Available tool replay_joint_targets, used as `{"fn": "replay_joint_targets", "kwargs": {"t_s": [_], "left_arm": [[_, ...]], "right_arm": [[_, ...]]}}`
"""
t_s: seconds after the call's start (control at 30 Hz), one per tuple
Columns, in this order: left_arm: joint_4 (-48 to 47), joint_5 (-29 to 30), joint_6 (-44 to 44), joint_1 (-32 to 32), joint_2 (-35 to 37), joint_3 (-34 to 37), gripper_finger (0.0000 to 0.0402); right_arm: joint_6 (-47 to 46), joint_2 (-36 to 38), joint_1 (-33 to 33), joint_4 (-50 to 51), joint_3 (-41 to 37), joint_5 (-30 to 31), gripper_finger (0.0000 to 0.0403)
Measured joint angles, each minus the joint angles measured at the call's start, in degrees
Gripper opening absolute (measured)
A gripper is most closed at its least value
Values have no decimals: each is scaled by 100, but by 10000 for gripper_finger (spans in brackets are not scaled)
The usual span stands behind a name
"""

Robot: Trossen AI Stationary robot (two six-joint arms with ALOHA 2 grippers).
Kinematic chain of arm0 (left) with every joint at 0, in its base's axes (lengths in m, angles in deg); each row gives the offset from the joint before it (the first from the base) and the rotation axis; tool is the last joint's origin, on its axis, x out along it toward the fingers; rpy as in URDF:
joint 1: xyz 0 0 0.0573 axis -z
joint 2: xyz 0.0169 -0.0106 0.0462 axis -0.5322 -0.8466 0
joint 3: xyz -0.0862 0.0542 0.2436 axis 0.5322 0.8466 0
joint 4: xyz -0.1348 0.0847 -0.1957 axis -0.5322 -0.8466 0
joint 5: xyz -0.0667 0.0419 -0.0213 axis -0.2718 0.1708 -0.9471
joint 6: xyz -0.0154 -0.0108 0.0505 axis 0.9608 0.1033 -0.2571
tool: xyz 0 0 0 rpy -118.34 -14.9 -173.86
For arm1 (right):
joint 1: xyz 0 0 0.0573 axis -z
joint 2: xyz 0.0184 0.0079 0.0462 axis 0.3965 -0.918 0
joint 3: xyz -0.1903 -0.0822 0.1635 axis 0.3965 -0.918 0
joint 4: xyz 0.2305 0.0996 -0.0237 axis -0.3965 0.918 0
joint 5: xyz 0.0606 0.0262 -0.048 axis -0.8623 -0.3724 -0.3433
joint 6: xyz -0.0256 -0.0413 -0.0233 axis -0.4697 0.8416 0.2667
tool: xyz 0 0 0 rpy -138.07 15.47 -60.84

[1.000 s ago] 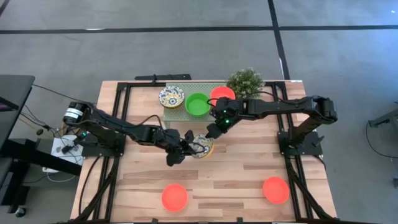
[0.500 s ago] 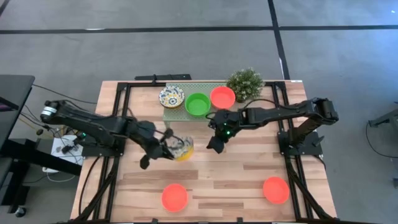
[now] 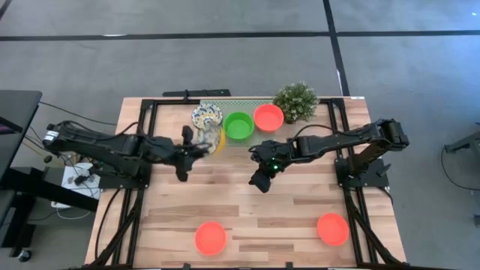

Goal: Pick & Place Mini bowls
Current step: Stack the white patterned bowl on the white patterned bowls on the shelf

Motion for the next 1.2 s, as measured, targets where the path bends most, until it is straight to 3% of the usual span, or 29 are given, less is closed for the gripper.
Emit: {"fn": "replay_joint_targets", "kwargs": {"t_s": [0.17, 0.6, 0.83, 1.2], "left_arm": [[-436, -189, 9, -336, -25, -146, 12], [-2014, -188, 124, -1368, -55, -1542, 12], [-2470, -1269, 114, -2325, -548, -1731, 12], [-2907, -1519, -376, -2878, -1418, -1877, 12]], "right_arm": [[0, -1, 2, -9, 0, 0, 133], [0, 1, -2, -2, 0, 0, 133], [0, 0, 9, -10, 0, -4, 132], [397, -1, 4, 9, 0, -5, 133]]}}
